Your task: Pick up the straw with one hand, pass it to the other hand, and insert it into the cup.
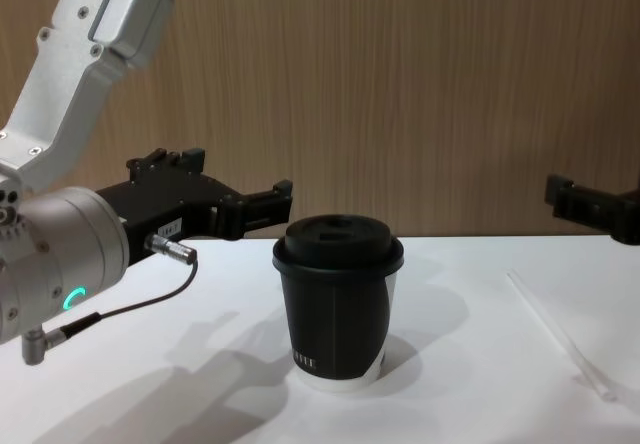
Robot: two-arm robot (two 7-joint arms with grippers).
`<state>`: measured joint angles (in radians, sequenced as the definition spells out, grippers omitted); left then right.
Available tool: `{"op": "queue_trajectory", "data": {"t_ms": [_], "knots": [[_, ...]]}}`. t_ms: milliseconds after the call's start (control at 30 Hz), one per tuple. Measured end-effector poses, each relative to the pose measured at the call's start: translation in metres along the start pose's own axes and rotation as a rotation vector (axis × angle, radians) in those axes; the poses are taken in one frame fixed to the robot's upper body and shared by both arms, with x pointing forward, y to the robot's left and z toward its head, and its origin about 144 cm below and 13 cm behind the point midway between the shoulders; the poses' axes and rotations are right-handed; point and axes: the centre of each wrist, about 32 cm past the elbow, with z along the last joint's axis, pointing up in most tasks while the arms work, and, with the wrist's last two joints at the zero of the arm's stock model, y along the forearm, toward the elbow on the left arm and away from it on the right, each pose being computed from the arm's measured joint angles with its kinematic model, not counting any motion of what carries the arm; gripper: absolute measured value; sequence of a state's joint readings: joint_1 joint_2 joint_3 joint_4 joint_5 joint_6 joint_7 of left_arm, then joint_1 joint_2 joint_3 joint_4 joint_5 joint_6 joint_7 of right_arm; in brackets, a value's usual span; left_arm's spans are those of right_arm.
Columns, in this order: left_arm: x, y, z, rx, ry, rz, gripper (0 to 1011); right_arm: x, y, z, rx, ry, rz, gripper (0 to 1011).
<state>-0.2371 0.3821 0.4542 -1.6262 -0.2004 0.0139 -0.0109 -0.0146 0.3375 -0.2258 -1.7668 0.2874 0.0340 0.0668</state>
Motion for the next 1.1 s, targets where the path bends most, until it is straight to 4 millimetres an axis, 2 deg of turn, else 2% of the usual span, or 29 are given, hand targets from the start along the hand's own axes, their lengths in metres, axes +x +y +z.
{"op": "queue_trajectory", "data": {"t_ms": [1100], "knots": [[0.0, 0.0, 0.0, 0.0, 0.0, 0.0, 1000, 0.0, 0.0, 0.0, 0.0, 0.0, 0.0, 1001]]}}
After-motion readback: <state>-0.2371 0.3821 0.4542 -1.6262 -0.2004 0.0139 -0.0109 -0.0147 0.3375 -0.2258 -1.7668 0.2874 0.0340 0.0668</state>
